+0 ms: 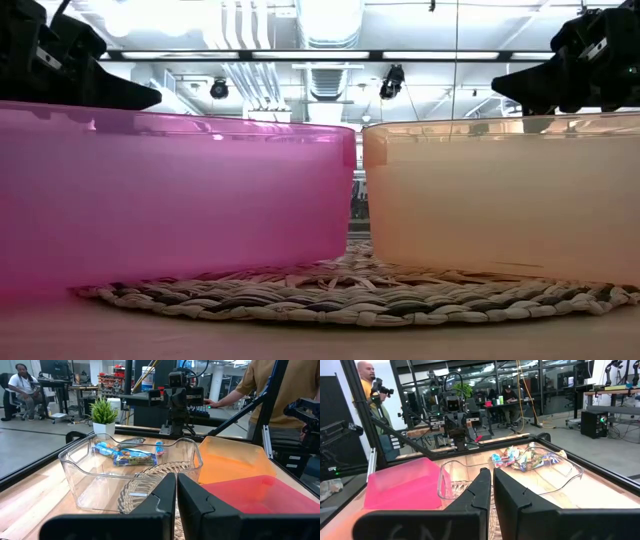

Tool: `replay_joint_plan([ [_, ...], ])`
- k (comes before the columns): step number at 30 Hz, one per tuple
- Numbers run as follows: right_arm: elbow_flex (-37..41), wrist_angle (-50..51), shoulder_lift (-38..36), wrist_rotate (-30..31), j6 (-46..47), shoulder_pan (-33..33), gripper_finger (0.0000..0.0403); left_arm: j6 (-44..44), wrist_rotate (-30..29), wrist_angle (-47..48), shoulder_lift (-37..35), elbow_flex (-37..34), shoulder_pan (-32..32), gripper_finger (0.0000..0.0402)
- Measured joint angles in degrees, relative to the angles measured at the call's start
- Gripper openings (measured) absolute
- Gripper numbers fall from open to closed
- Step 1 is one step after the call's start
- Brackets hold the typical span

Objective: Pick and place Granola Bars by type

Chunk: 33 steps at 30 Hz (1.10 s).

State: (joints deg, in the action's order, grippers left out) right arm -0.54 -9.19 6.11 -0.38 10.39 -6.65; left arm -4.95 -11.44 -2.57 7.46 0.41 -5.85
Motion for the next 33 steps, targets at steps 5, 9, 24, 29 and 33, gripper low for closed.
replay_joint_plan([
  [5,0.0,0.0,0.0,0.0,0.0,0.0,0.0013,0.0,0.0,0.0,0.0,0.0,0.0,0.0000],
  [9,0.0,0.0,0.0,0.0,0.0,0.0,0.0013,0.0,0.0,0.0,0.0,0.0,0.0,0.0000],
  [24,0.0,0.0,0.0,0.0,0.1,0.0,0.0013,-0.9,0.0,0.0,0.0,0.0,0.0,0.0000],
  [29,0.0,0.0,0.0,0.0,6.8,0.0,0.0013,-5.2,-0.1,-0.5,0.0,0.0,0.0,0.0000],
  [33,0.0,0.0,0.0,0.0,10.8,0.0,0.0013,-7.7,-0.1,-2.9,0.0,0.0,0.0,0.0000],
])
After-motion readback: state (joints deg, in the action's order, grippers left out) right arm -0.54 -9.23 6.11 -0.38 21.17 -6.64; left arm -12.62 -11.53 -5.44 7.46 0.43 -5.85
